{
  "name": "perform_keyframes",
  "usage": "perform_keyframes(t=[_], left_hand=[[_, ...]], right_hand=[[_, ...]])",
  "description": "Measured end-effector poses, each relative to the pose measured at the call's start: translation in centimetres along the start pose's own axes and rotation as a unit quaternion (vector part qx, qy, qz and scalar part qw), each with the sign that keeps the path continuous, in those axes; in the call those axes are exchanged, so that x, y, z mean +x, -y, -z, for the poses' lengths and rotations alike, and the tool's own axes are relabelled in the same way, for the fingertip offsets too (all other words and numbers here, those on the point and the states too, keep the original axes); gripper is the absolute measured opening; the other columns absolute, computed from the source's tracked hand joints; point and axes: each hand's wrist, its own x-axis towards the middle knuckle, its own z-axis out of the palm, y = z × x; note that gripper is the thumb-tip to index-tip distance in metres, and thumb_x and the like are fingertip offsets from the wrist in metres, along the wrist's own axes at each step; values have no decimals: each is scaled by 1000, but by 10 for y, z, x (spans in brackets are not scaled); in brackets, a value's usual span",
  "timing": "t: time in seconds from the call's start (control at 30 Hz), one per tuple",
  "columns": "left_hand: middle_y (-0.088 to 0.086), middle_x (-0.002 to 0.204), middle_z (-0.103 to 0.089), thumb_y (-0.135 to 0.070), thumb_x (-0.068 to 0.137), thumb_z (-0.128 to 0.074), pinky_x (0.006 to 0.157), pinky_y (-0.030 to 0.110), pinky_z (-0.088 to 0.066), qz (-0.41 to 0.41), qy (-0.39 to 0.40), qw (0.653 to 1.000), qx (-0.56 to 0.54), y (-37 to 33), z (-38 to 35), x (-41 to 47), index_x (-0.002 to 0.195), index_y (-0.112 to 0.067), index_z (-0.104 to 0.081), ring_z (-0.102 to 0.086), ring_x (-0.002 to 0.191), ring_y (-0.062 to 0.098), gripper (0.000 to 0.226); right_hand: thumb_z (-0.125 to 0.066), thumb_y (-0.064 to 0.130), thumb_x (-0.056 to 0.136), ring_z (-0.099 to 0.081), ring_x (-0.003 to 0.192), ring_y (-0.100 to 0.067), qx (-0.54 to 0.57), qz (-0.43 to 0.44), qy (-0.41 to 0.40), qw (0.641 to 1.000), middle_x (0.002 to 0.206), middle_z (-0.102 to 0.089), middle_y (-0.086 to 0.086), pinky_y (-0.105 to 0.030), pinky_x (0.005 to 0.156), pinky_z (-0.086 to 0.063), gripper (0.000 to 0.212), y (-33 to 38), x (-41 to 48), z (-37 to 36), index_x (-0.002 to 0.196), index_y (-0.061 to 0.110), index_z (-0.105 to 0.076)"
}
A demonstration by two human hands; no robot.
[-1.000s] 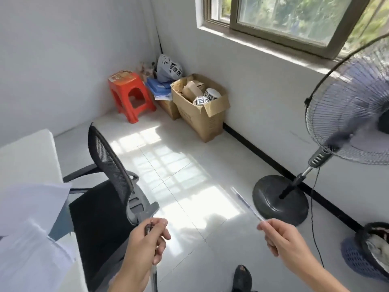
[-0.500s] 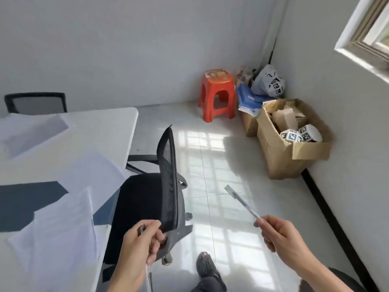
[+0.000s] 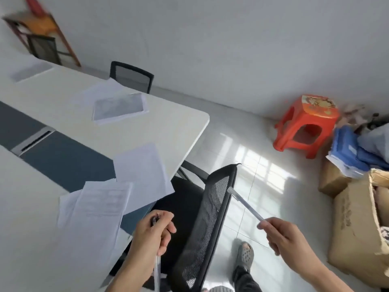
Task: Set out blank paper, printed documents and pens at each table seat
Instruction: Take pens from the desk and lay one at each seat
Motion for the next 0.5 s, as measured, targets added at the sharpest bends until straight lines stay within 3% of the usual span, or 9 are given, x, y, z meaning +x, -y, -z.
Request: perform_keyframes(t=[0.23, 0.37, 0.5], left_hand=[[14, 65, -60, -12, 92, -60, 34, 18, -27, 30, -145, 987, -54, -17, -23, 28, 85, 3, -63, -40, 41, 15, 17], [11, 59, -56, -13, 92, -60, 34, 19, -27, 35, -198, 976, -89, -30, -58, 33, 81, 5, -60, -37, 40, 14, 21], [14, 62, -56, -15, 91, -61, 35, 18, -27, 45, -264, 955, -128, -26, -67, 18, 71, -4, -63, -39, 41, 15, 23]], right_hand=[[-54, 21, 98, -29, 46, -9, -37, 59, 122, 990, 51, -35, 8, -16, 43, -28, 25, 49, 137, 8, 81, 9, -68], [-48, 17, 100, -38, 49, -11, -46, 79, 187, 978, 52, -42, 5, -27, 52, -33, 29, 85, 216, 0, 82, 9, -70], [-56, 22, 96, -43, 59, -16, -75, 90, 219, 969, 60, -50, 0, -33, 61, -37, 25, 112, 285, -45, 86, 6, -72]])
